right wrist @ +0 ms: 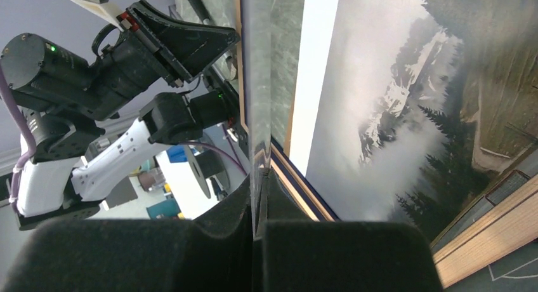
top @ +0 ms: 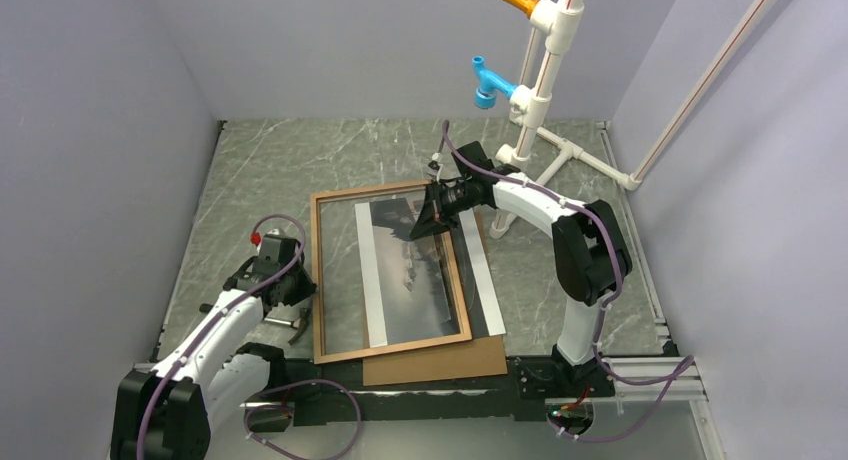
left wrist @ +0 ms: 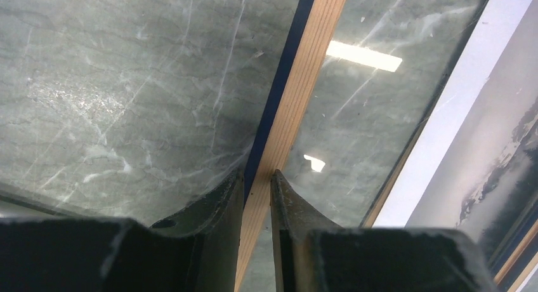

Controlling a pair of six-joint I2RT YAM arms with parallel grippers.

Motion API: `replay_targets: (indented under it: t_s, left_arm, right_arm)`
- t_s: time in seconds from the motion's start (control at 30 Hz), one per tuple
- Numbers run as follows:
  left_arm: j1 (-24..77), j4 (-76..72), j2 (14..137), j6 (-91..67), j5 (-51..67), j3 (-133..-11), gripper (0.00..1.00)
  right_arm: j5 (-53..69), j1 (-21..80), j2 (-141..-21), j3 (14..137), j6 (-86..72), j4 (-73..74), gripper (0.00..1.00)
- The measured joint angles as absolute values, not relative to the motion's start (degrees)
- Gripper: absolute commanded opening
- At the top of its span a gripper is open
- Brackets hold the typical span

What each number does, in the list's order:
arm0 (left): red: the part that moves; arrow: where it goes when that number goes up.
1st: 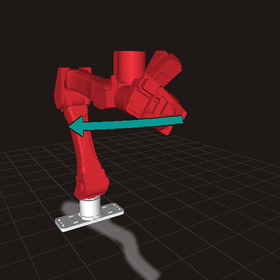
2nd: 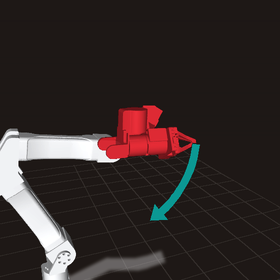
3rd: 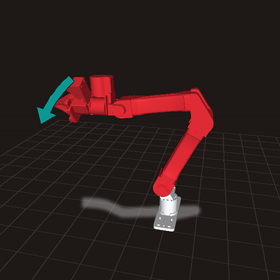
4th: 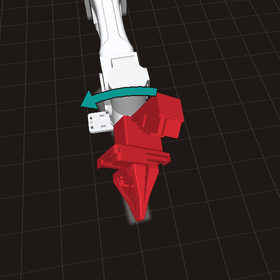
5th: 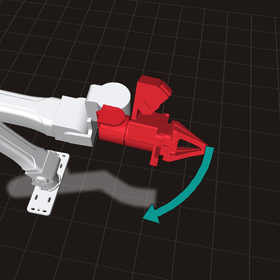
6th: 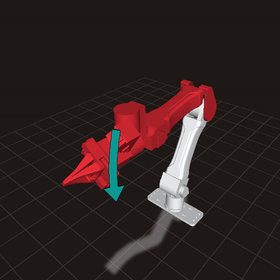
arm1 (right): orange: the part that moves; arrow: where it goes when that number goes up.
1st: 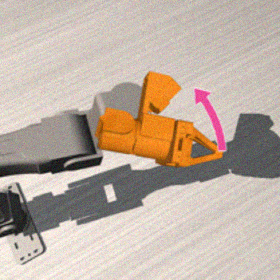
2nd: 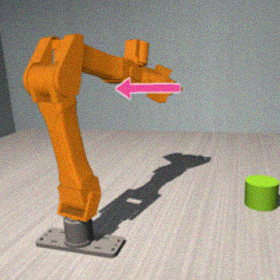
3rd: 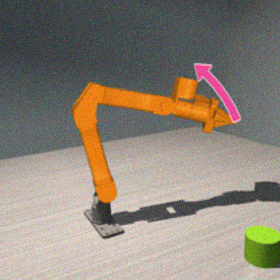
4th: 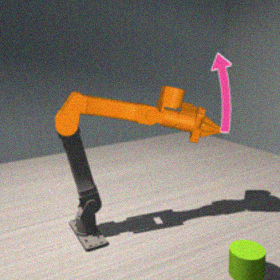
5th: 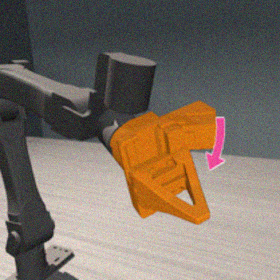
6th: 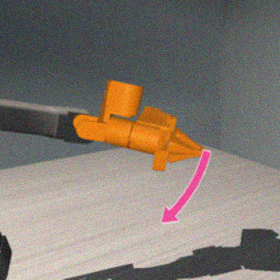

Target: Put the photo into the frame

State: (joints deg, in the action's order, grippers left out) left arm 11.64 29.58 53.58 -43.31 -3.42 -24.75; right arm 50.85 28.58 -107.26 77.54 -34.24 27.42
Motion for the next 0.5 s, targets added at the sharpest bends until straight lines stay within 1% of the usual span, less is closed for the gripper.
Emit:
replay_targets:
  t_s: [0.2,0.37,0.5]
  left_arm:
    - [11.64,29.26,53.78,-43.31,-3.42,-24.77,0.26]
    - [11.64,29.23,53.8,-43.31,-3.42,-24.77,0.26]
    - [11.6,29.1,53.89,-43.29,-3.42,-24.77,0.26]
  right_arm:
    - [49.78,28.71,-107.37,77.52,-34.24,27.59,0.01]
    - [49.43,28.8,-108.25,77.52,-34.13,27.44,0.17]
    - [48.27,29.65,-109.8,77.52,-33.58,27.42,0.23]
